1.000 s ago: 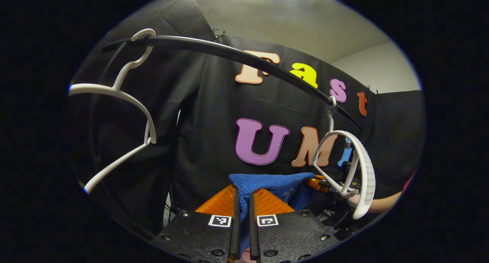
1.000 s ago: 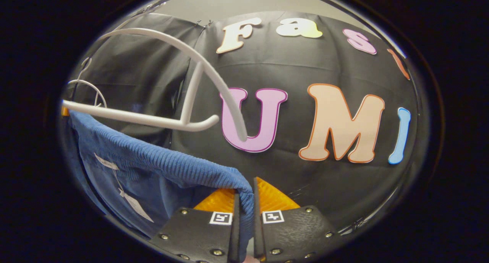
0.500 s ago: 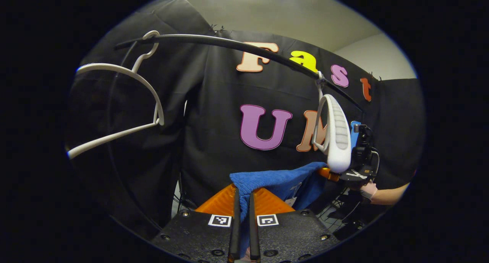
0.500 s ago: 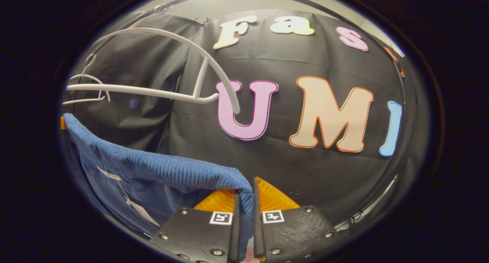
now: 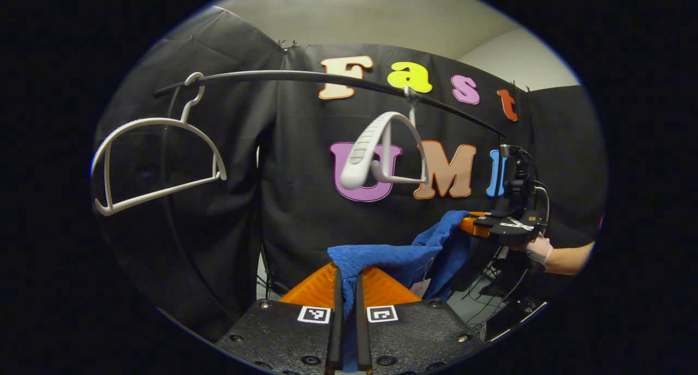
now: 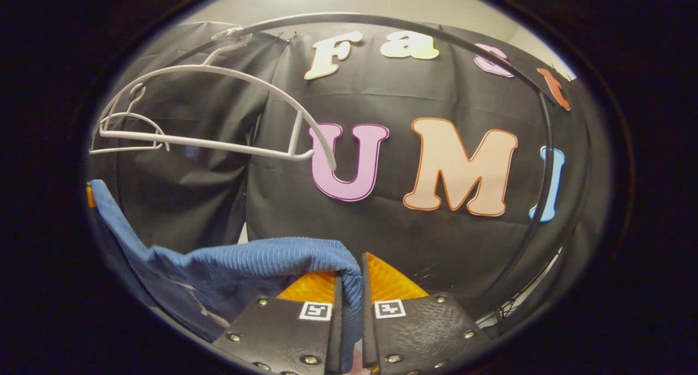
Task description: Grasp the clothes on the hanger with both hands and then place them into the laundry hamper below.
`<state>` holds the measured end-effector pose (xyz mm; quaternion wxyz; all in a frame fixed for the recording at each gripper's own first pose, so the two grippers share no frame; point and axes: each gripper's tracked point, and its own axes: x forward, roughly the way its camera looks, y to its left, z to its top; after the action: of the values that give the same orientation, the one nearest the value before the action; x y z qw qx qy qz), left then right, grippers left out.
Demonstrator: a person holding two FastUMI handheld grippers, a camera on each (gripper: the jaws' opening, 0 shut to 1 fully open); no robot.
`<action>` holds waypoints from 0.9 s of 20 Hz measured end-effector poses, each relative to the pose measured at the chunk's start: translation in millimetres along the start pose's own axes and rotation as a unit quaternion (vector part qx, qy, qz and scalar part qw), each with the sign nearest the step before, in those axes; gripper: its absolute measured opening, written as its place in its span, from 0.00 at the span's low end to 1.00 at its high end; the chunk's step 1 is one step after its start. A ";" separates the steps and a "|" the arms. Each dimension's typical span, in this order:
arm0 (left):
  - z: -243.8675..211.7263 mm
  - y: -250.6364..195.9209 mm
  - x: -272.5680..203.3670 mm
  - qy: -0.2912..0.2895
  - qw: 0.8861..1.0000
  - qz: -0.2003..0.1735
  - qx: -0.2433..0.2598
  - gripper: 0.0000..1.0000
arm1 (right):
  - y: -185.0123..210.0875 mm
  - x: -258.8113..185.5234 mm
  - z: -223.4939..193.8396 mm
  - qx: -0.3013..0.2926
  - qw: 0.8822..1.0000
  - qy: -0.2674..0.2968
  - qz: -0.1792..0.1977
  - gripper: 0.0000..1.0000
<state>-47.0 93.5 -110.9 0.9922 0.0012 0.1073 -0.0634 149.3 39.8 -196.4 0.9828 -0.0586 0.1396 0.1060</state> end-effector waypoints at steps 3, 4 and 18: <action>-6.2 -29.3 -0.6 0.007 0.999 -0.026 0.020 0.10 | 7.2 -16.2 8.1 -0.008 1.000 -0.008 0.011 0.14; -7.9 -40.3 -0.1 0.008 0.999 -0.038 0.022 0.10 | 10.5 -23.1 11.8 -0.007 1.000 -0.012 0.015 0.14; 2.5 -177.8 44.7 -0.018 0.978 -0.206 -0.012 0.11 | 9.1 -78.6 25.7 0.003 0.999 -0.029 0.029 0.14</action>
<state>-25.6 -88.6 -115.9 0.9596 -0.0340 0.0876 -0.2652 80.2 37.3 -150.2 0.9830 -0.0489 0.1131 0.1362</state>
